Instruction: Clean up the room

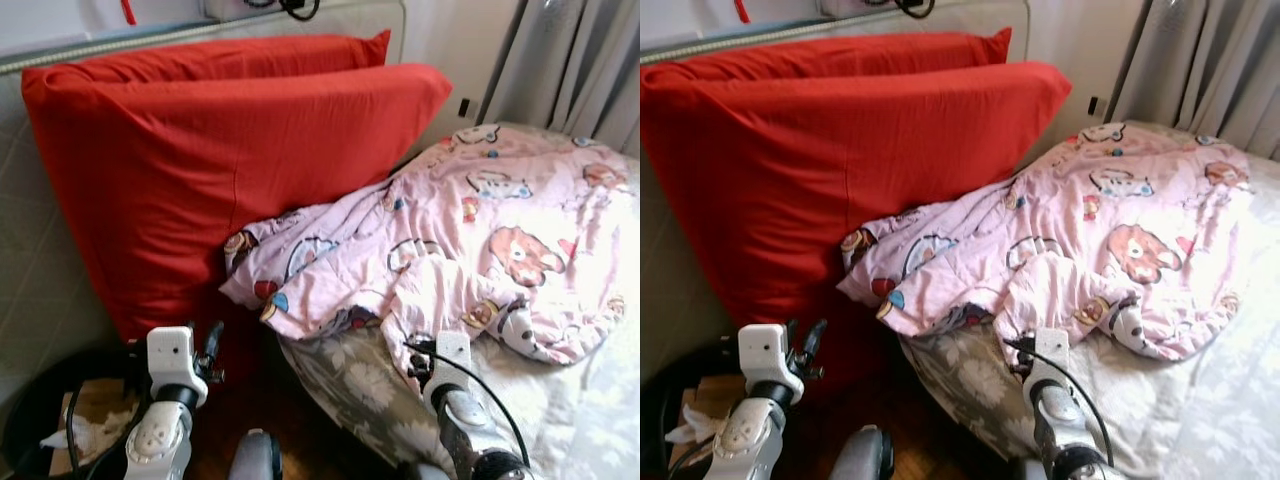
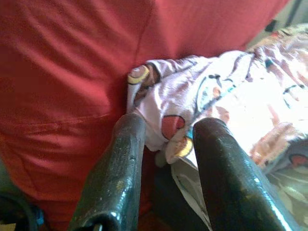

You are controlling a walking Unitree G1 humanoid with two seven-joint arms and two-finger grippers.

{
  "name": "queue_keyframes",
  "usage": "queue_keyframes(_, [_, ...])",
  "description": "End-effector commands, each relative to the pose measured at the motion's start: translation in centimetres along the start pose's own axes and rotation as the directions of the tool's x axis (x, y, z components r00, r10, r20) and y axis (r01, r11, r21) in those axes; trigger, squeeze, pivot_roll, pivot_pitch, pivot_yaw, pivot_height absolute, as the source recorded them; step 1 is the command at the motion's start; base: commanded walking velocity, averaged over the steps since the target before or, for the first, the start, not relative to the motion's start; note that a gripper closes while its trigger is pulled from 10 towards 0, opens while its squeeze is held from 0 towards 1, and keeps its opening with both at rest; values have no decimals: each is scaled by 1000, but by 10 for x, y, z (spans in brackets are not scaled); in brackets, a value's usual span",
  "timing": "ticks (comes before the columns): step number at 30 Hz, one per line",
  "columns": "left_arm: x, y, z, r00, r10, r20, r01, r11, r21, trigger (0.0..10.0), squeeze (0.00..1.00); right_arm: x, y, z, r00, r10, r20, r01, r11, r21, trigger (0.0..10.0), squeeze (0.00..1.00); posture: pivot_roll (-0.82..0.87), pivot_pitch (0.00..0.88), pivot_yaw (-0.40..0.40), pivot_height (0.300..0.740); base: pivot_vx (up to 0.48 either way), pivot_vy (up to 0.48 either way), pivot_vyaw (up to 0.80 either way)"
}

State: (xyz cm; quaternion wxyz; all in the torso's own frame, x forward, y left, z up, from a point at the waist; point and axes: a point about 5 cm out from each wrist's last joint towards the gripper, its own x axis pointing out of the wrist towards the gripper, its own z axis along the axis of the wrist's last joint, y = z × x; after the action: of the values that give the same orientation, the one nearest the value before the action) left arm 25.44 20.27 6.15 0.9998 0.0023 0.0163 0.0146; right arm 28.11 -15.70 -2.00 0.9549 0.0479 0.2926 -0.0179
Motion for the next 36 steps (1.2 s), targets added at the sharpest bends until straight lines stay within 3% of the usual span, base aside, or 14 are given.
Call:
queue_keyframes(1, [0,0,8,1000,-19,18,18,1000,15,10000,0,1,-1,3,1000,-2,-4,2,1000,-10,10000,1000,160,54,-3,600,0,0,0])
queue_keyframes(12, [-9,3,19,999,-23,27,23,999,28,10000,0,3,3,12,1000,12,22,-13,1000,3,10000,1000,185,136,-2,600,0,0,0])
queue_keyframes(17, [-15,4,27,999,-22,40,20,999,38,10000,0,5,14,20,996,77,54,-78,997,10,10000,1000,203,168,-7,600,0,0,0])
queue_keyframes(21, [-22,6,34,999,-9,45,7,999,44,10000,0,5,25,21,990,127,57,-126,992,-31,10000,1000,209,199,-14,600,0,0,0])
queue_keyframes(29, [-24,4,41,999,6,54,-8,999,36,10000,0,6,32,27,986,149,75,-141,985,-97,10000,1000,217,240,-24,600,0,0,0])
queue_keyframes(30, [-25,3,41,999,7,53,-9,999,32,10000,0,6,34,30,984,153,86,-144,984,-105,10000,0,216,244,-27,600,0,0,0])
queue_keyframes(36, [-25,-2,41,999,11,46,-12,1000,24,10000,0,7,35,34,983,155,100,-145,985,-95,10000,0,209,246,-33,600,0,0,0])
